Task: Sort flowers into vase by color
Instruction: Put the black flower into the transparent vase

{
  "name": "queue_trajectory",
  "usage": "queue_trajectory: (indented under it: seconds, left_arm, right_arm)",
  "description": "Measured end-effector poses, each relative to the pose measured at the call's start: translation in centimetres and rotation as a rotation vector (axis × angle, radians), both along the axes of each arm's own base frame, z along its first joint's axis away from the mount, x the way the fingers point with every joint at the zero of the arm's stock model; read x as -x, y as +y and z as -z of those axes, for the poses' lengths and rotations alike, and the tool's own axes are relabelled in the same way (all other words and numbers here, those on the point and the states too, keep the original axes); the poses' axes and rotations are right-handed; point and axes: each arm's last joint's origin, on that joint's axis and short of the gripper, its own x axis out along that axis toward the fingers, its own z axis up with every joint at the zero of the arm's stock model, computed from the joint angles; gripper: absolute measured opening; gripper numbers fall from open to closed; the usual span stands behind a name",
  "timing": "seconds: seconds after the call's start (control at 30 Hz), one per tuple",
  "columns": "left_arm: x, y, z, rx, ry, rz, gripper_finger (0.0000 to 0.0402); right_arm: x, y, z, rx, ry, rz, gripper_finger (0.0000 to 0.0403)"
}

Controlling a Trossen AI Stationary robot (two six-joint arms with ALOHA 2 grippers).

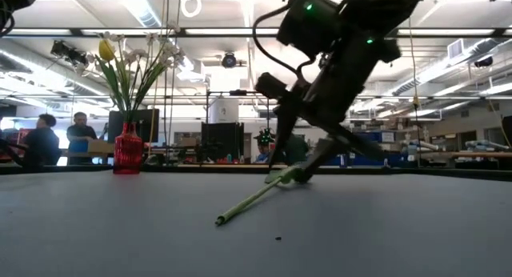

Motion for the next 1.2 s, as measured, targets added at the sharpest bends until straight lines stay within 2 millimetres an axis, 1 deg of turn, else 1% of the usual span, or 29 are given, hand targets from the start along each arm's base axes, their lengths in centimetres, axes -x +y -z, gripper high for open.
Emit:
queue_trajectory:
  seconds: [0.07,0.2,0.37,0.47,0.6,0.67,0.8,0.9,0.97,1.1,1.13,1.2]
  left_arm:
    - [0.0,0.0,0.0,0.006,0.002,0.003,0.0219]
    - [0.0,0.0,-0.2,0.019,0.007,-0.002,0.0220]
    - [0.0,0.0,-0.3,0.037,0.014,-0.018,0.0220]
    - [0.0,0.1,-0.4,0.048,0.025,-0.040,0.0220]
    - [-0.2,0.1,-0.4,0.054,0.034,-0.049,0.0220]
    - [-0.3,0.2,-0.4,0.051,0.032,-0.042,0.0220]
    - [-0.2,0.2,-0.4,0.049,0.034,-0.040,0.0220]
    - [-0.2,0.1,-0.4,0.060,0.047,-0.046,0.0220]
    - [-0.2,0.1,-0.5,0.067,0.052,-0.047,0.0220]
    - [-0.2,0.1,-0.5,0.075,0.060,-0.040,0.0220]
    - [-0.2,0.0,-0.5,0.076,0.060,-0.039,0.0220]
    - [-0.2,0.0,-0.5,0.078,0.057,-0.031,0.0220]
  right_arm:
    - [-0.3,-1.0,-0.1,-0.003,-0.024,0.020,0.0199]
    - [-0.2,-2.3,0.0,-0.030,-0.008,0.041,0.0190]
    - [0.1,-3.3,0.2,-0.075,0.038,0.065,0.0147]
    - [0.0,-3.9,0.2,-0.078,0.026,0.074,0.0124]
    - [-0.5,-4.4,-0.1,-0.088,-0.037,0.060,0.0121]
    - [-0.7,-4.7,0.8,-0.100,-0.024,0.063,0.0125]
    - [-1.7,-5.1,2.9,-0.176,-0.046,0.034,0.0122]
    - [-2.2,-4.9,3.5,-0.196,-0.087,0.059,0.0104]
    - [-2.3,-4.6,3.7,-0.181,-0.087,0.076,0.0081]
    - [-2.2,-4.5,3.5,-0.175,-0.092,0.073,0.0018]
    - [-2.2,-4.5,3.2,-0.174,-0.102,0.070,0.0013]
    - [-2.2,-4.5,2.8,-0.167,-0.112,0.075,0.0018]
